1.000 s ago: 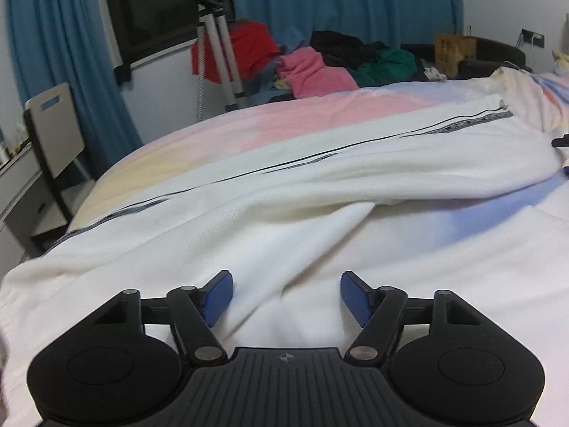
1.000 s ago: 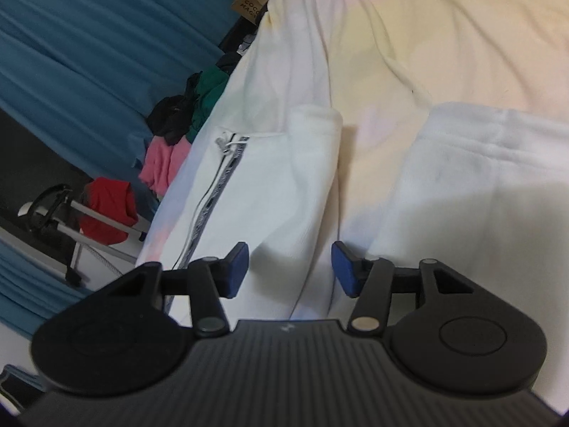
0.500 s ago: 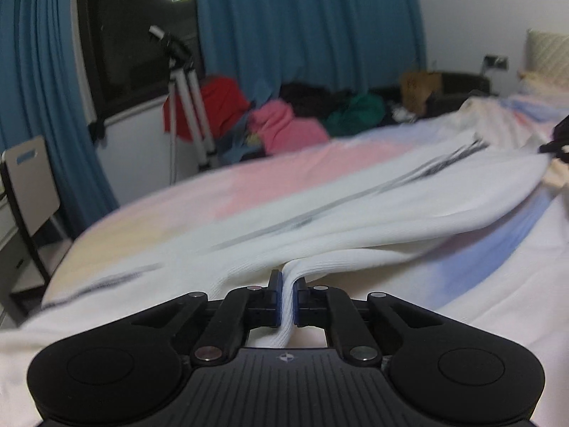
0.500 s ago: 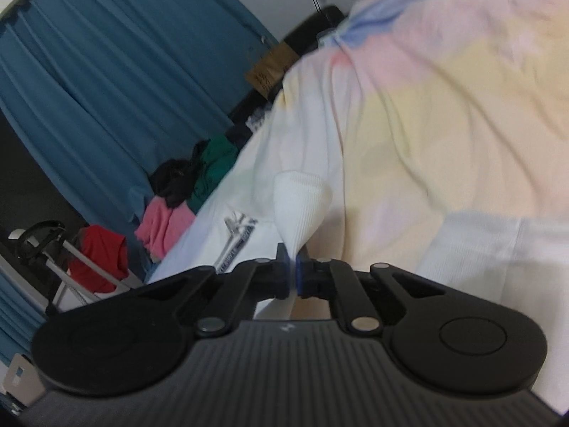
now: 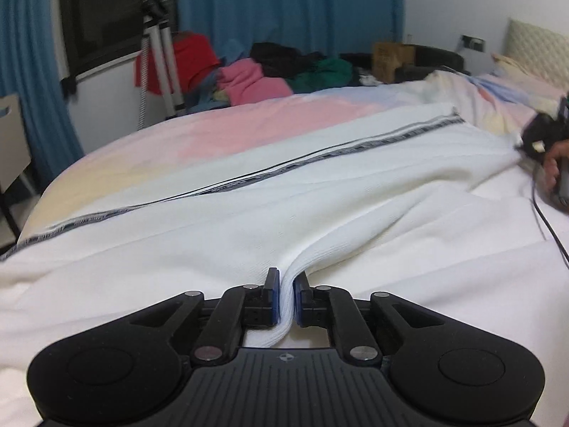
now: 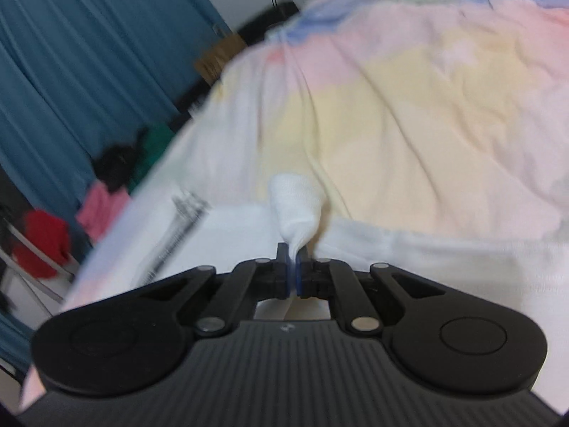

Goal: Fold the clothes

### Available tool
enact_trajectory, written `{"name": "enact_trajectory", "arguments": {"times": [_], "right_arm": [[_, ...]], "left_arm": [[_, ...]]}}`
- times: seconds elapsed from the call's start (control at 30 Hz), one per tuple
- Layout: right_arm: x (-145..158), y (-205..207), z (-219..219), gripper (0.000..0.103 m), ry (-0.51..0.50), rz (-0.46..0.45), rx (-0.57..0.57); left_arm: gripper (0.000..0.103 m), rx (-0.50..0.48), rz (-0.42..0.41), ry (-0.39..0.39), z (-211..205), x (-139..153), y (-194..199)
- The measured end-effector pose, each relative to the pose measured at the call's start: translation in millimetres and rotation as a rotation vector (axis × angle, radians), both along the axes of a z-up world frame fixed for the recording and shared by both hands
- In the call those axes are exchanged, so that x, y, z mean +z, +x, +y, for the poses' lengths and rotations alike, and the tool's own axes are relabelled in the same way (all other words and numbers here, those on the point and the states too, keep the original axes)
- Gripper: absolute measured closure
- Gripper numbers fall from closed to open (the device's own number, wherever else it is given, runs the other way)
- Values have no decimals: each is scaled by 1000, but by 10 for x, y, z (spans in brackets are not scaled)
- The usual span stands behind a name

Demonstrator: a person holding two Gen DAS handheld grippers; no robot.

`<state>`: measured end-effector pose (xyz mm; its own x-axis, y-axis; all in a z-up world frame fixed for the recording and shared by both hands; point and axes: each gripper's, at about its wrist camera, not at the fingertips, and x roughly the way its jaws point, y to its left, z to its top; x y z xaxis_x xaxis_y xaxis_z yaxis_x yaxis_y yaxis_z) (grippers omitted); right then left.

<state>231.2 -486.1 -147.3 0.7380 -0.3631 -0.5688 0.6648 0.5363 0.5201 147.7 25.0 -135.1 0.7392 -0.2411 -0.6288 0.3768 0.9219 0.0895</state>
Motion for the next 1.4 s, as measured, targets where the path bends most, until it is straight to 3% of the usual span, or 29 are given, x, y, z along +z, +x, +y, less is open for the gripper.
{"name": "enact_trajectory", "arguments": {"times": [0.17, 0.23, 0.37, 0.43, 0.5, 0.63, 0.77, 0.97, 1.13, 1.27, 1.4], "right_arm": [[122, 87, 218, 93, -169, 96, 82], [201, 17, 251, 93, -174, 111, 106], [392, -228, 272, 91, -127, 117, 134], [474, -383, 279, 78, -106, 118, 122], [544, -556, 289, 43, -93, 120, 94], [678, -928, 331, 41, -118, 140, 48], [722, -1245, 261, 41, -125, 208, -94], [564, -1705, 52, 40, 59, 253, -328], [440, -1703, 59, 40, 139, 269, -279], [465, -1812, 67, 41, 145, 260, -388], [453, -1832, 42, 41, 147, 261, -404]], "left_arm": [[80, 80, -4, -104, 70, 166, 23], [61, 103, -13, -128, 113, 252, -49], [44, 171, -29, -160, 218, 464, -302], [30, 193, -27, -173, 268, 541, -413], [17, 212, -38, -171, 314, 618, -542], [2, 239, -62, -202, 403, 752, -832], [1, 267, -86, -222, 466, 848, -1127], [0, 330, -92, -247, 498, 919, -1284], [1, 413, -67, -289, 651, 897, -1279], [1, 509, -50, -323, 826, 851, -1297], [1, 598, -36, -357, 979, 852, -1329]]}}
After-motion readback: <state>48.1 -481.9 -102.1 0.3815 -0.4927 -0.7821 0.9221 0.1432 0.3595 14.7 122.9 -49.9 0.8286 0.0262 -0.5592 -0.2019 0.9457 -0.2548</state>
